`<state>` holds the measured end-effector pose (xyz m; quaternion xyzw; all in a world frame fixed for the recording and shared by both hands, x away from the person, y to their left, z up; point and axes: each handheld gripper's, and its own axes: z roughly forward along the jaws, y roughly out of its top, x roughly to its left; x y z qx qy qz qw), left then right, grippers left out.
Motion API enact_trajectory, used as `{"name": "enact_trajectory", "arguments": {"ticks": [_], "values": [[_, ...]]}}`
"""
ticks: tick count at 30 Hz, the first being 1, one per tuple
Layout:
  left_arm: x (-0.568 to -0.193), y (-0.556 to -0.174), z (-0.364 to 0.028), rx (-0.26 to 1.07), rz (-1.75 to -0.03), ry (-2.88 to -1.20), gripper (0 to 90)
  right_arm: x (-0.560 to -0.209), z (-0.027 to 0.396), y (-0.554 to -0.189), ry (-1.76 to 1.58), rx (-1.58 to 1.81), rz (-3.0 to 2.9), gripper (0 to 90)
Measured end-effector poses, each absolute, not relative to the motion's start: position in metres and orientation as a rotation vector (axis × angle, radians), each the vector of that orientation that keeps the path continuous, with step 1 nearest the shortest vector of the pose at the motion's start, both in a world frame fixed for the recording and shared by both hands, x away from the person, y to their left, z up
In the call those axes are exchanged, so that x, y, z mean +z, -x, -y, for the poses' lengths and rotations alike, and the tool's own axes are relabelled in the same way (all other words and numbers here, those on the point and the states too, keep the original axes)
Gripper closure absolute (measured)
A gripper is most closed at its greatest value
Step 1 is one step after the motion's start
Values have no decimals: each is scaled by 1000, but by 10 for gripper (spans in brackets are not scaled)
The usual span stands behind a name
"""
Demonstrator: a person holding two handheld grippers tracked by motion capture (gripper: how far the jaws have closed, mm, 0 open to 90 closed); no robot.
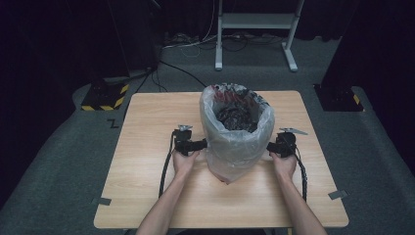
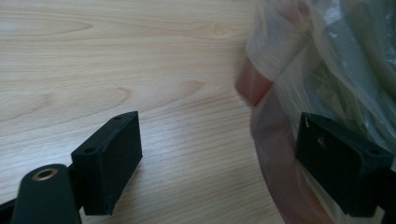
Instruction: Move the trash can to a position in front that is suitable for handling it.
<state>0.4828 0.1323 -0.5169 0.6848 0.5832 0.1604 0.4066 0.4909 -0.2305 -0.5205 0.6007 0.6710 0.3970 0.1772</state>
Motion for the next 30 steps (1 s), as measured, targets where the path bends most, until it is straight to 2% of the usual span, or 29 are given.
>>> {"name": "enact_trajectory", "arguments": {"ticks": [6, 9, 13, 16, 26, 30], "values": [[-519, -489, -124, 399, -1492, -1717, 169, -520, 222, -499, -1702, 1099, -1906, 263], [-518, -489, -123, 415, -1488, -1715, 182, -519, 217, -500, -1681, 1099, -1914, 312], [-518, -490, -125, 399, -1485, -1713, 177, -520, 216, -500, -1690, 1113, -1907, 306], [-519, -490, -126, 393, -1481, -1708, 174, -519, 215, -499, -1651, 1108, -1921, 342], [-521, -484, -135, 396, -1475, -1732, 151, -520, 209, -494, -1597, 1102, -1983, 330], [-517, -481, -133, 447, -1470, -1759, 168, -519, 207, -490, -1592, 1101, -1988, 337]]}}
